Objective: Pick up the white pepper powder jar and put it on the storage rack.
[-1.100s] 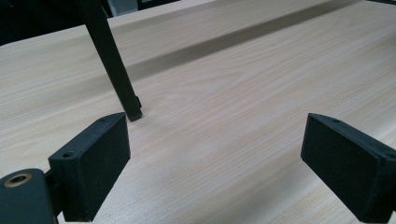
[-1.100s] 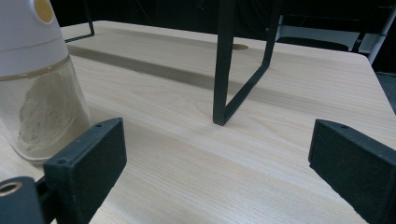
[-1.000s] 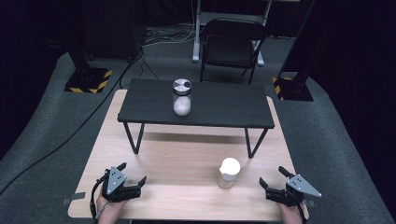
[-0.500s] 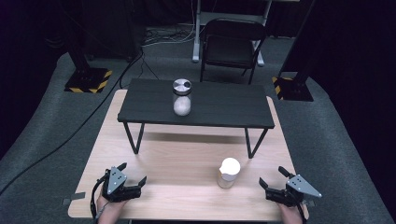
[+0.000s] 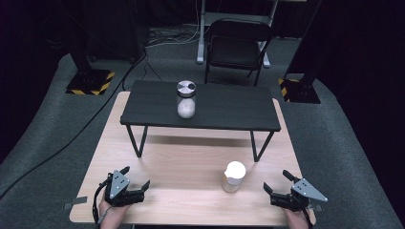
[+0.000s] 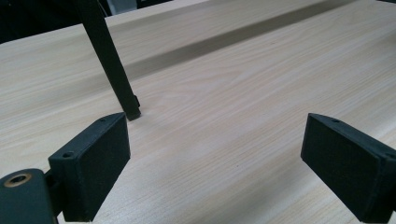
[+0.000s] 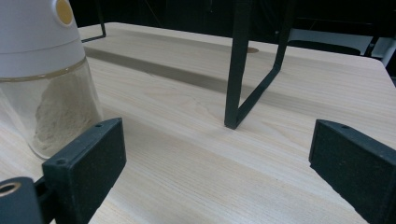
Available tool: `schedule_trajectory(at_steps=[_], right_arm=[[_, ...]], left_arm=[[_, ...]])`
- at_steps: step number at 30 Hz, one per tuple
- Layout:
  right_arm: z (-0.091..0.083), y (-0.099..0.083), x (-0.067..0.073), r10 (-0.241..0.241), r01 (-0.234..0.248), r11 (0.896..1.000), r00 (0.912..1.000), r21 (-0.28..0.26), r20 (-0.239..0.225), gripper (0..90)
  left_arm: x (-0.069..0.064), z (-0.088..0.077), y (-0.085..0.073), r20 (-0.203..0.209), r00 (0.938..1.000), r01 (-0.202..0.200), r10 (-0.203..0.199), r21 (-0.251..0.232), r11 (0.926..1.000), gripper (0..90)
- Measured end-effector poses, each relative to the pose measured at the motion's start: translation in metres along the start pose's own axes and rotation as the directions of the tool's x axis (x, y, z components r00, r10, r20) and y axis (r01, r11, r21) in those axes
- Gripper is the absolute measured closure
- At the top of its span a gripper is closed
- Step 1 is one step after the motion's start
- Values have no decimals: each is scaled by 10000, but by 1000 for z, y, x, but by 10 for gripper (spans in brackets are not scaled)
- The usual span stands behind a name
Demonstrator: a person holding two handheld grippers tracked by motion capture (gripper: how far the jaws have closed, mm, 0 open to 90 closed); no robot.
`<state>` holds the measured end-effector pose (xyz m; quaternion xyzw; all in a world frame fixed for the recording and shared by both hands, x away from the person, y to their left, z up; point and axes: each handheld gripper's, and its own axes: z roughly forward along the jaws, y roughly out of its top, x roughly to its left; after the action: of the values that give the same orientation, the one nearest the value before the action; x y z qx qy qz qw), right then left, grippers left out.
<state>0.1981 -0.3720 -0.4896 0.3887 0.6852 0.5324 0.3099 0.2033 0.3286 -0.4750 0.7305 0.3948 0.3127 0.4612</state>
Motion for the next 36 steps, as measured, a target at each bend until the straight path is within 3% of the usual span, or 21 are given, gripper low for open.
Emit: schedule_trajectory(at_steps=[36], right_arm=[[10,4,3,-374,383,9992,9942,66,-1006,20]], left_arm=[[0,0,0,18,10000,-8,8,10,10000,76]])
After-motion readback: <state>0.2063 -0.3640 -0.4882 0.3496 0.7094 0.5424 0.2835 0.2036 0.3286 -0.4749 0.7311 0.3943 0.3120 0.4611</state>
